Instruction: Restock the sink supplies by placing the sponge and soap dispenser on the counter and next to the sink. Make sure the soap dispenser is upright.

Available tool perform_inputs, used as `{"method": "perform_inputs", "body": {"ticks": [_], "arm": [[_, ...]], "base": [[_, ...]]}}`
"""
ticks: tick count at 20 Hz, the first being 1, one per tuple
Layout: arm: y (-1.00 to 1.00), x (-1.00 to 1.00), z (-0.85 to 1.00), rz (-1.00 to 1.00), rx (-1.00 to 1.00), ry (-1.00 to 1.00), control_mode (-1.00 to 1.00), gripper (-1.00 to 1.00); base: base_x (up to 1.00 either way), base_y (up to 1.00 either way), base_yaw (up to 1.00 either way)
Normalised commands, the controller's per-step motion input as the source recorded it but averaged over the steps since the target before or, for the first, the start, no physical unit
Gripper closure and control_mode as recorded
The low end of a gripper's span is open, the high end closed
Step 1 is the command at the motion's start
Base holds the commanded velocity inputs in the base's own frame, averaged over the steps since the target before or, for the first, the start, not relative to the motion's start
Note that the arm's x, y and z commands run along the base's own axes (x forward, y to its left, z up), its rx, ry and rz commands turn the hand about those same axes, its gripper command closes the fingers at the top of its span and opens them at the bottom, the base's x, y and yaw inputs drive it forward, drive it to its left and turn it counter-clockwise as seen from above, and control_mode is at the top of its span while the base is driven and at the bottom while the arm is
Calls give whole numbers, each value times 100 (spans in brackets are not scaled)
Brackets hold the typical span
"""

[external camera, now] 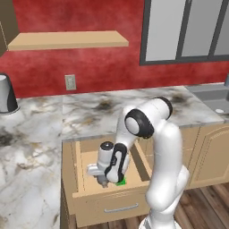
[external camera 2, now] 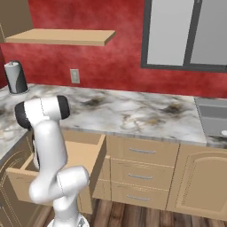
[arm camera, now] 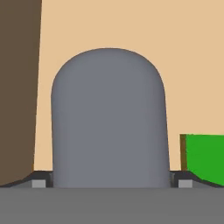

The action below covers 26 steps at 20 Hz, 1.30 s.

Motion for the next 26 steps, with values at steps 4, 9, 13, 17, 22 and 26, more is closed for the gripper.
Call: {"method": "perform_inputs", "body": {"ticks": [4, 9, 13, 17, 22, 26], "arm": [[-31, -27, 100, -3, 0, -9, -100, 100], [-27, -19, 100, -5, 0, -2, -100, 100], [-29, -4, 100, -6, 0, 0, -100, 100], [-26, -1, 100, -6, 0, 0, -100, 100], [-39, -21, 100, -6, 0, 0, -100, 100], [-52, -40, 100, -3, 0, 4, -100, 100]], "base": [[0, 0, 0], [0, 0, 0], [0, 0, 0], [0, 0, 0], [0, 0, 0], [0, 0, 0]]}}
